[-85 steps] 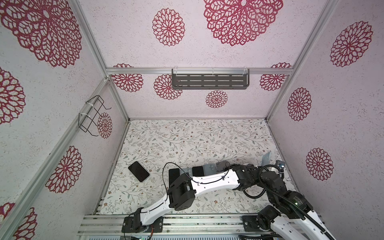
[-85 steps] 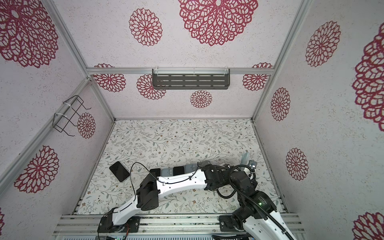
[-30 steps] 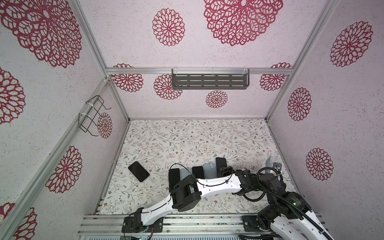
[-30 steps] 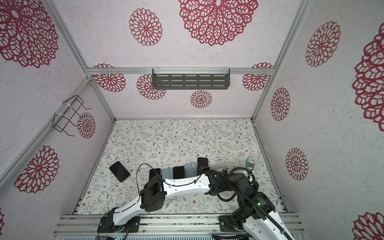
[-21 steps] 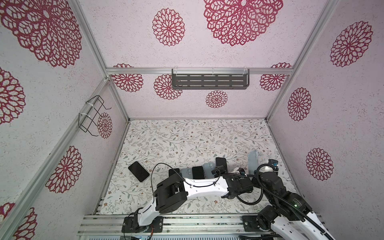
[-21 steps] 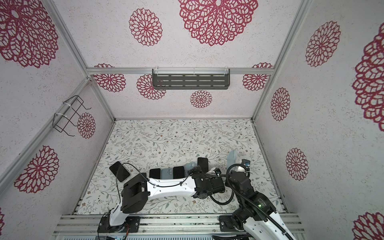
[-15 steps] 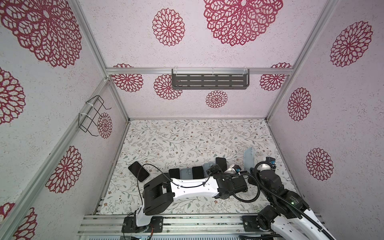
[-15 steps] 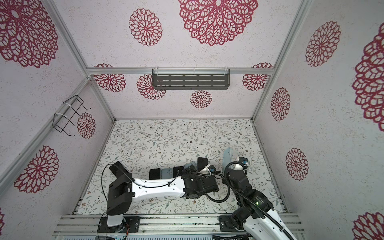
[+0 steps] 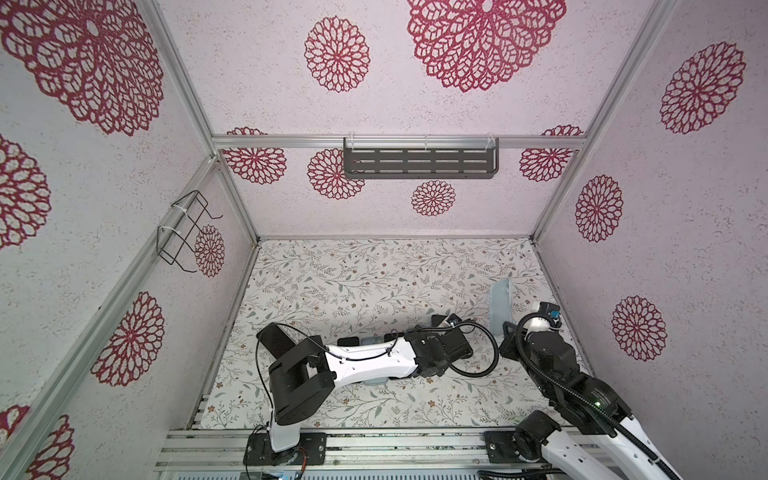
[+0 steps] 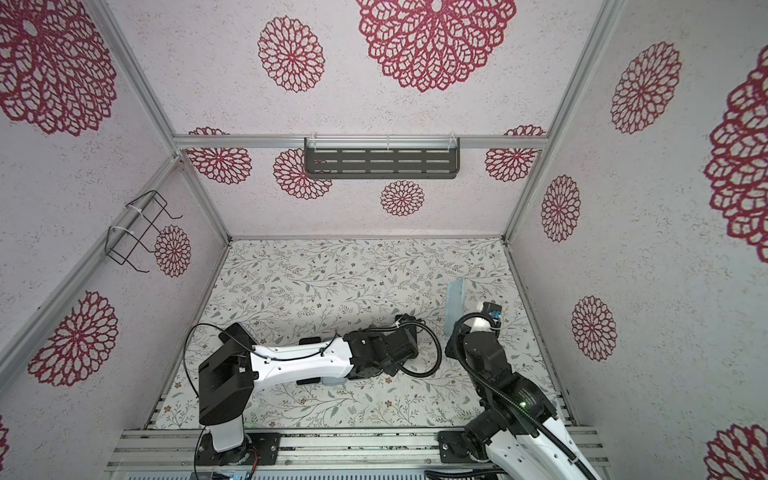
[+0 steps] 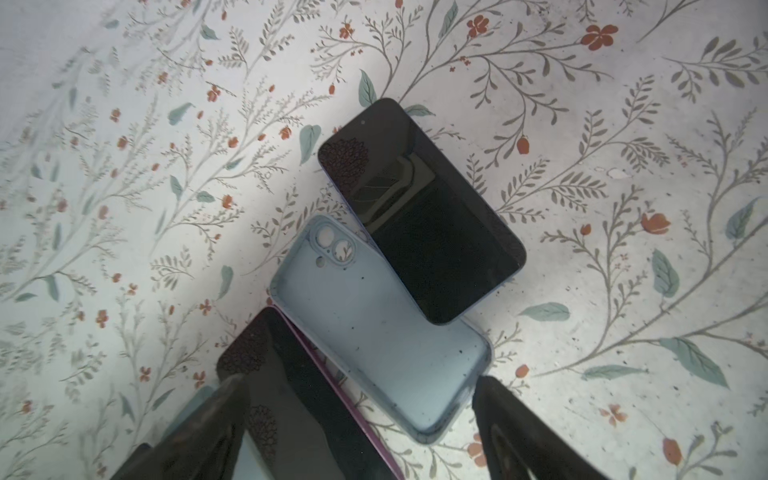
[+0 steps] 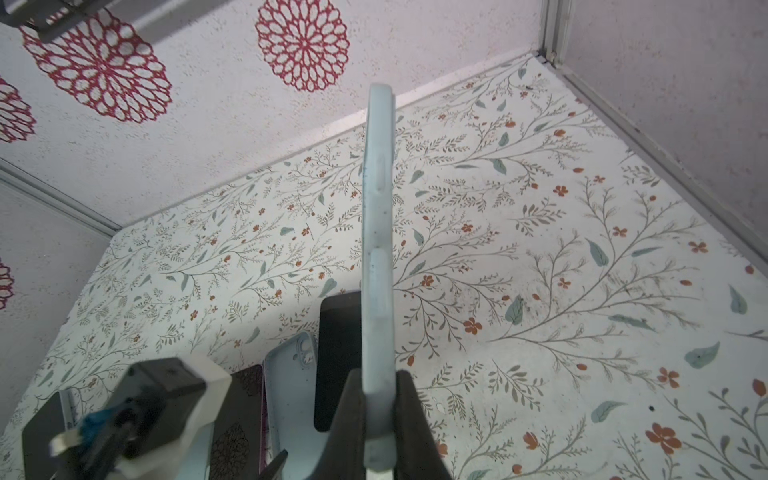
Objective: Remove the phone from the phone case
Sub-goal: 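Lower the blue phone onto the table with the left gripper and release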
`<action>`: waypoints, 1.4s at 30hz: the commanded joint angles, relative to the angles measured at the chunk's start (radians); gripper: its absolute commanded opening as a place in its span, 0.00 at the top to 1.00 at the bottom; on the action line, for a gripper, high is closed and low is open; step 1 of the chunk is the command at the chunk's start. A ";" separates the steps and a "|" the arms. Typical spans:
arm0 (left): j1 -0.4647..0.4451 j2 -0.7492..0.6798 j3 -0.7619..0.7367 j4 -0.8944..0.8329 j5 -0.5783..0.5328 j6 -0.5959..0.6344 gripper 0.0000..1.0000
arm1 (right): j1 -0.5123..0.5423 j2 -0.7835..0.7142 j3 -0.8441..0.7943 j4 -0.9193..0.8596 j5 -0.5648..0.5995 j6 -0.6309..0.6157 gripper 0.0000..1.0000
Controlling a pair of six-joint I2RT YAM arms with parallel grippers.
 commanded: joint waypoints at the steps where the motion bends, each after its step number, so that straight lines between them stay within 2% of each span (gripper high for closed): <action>1: 0.032 -0.081 -0.055 0.103 0.120 -0.051 0.14 | 0.003 0.005 0.033 -0.001 0.034 -0.041 1.00; 4: 0.076 -0.131 -0.129 0.184 0.200 -0.100 0.18 | 0.004 -0.002 0.024 -0.003 0.033 -0.035 1.00; 5: 0.097 -0.148 -0.158 0.220 0.242 -0.121 0.22 | 0.004 -0.006 0.013 -0.003 0.034 -0.031 1.00; 7: 0.137 -0.167 -0.202 0.289 0.313 -0.166 0.37 | 0.004 -0.009 -0.008 0.001 0.029 -0.022 1.00; 9: 0.159 -0.156 -0.198 0.273 0.298 -0.192 0.54 | 0.003 -0.009 -0.032 0.010 0.024 -0.014 1.00; 10: 0.164 -0.143 -0.185 0.250 0.290 -0.198 0.59 | 0.003 -0.007 -0.040 0.016 0.022 -0.011 1.00; 16: 0.168 -0.013 -0.049 0.092 0.246 -0.218 0.74 | 0.002 0.045 -0.093 0.076 -0.001 -0.009 1.00; 25: 0.166 0.159 0.064 0.042 0.280 -0.240 0.79 | 0.001 0.107 -0.148 0.156 -0.018 -0.010 1.00; 42: 0.135 0.242 0.107 0.126 0.359 -0.240 0.79 | -0.097 0.199 -0.331 0.346 -0.131 0.016 1.00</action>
